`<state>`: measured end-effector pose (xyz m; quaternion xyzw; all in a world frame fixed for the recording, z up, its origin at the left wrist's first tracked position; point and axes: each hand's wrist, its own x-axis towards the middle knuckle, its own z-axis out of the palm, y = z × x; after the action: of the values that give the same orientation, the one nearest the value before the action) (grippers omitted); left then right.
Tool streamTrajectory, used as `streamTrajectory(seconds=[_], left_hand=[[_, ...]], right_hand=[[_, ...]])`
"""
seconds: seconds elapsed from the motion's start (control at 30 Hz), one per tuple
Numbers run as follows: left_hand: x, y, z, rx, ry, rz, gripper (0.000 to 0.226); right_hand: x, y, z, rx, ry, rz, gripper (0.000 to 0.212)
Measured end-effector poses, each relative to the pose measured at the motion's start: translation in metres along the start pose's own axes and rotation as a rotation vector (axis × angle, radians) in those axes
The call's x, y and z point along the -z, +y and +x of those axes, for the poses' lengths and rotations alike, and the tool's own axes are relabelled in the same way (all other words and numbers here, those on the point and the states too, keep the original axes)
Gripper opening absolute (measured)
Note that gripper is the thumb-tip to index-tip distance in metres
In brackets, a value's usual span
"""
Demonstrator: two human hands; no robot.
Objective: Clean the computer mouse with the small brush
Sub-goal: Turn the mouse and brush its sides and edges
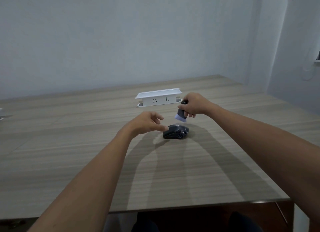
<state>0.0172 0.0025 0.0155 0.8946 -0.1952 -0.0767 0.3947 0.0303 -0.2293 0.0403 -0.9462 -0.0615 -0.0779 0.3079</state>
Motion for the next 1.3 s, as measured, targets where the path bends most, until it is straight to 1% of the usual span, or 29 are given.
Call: streamTrajectory(seconds=[0.1, 0.17, 0.3, 0.4, 0.63, 0.8, 1.07, 1.17, 1.3], left_hand=[[-0.013, -0.004, 0.004, 0.009, -0.044, 0.068, 0.077], [-0.021, -0.008, 0.008, 0.008, -0.065, 0.074, 0.08], [-0.033, -0.008, 0.013, -0.02, -0.095, 0.104, 0.07], [-0.036, -0.009, 0.016, -0.037, -0.079, 0.128, 0.062], [-0.039, -0.014, 0.014, 0.001, -0.011, 0.133, 0.054], [-0.039, -0.018, 0.011, 0.017, -0.012, 0.079, 0.047], [-0.038, -0.016, 0.01, 0.002, -0.004, 0.041, 0.052], [-0.039, -0.018, 0.012, -0.008, -0.002, 0.039, 0.047], [-0.039, -0.022, 0.015, 0.005, 0.007, 0.03, 0.048]], right_hand=[[0.007, 0.001, -0.003, 0.001, 0.037, 0.002, 0.023], [0.009, 0.0, -0.005, 0.007, 0.05, 0.019, 0.024], [0.01, -0.008, -0.01, 0.034, 0.05, 0.041, 0.025], [0.006, -0.016, -0.011, 0.057, 0.022, 0.046, 0.025], [-0.007, -0.034, -0.013, 0.127, -0.01, 0.022, 0.024], [-0.011, -0.04, -0.014, 0.148, -0.052, -0.028, 0.022], [-0.004, -0.02, -0.009, 0.066, -0.053, -0.211, 0.025], [-0.008, -0.025, -0.009, 0.097, -0.036, -0.231, 0.027], [-0.021, -0.044, -0.005, 0.167, -0.046, -0.183, 0.029]])
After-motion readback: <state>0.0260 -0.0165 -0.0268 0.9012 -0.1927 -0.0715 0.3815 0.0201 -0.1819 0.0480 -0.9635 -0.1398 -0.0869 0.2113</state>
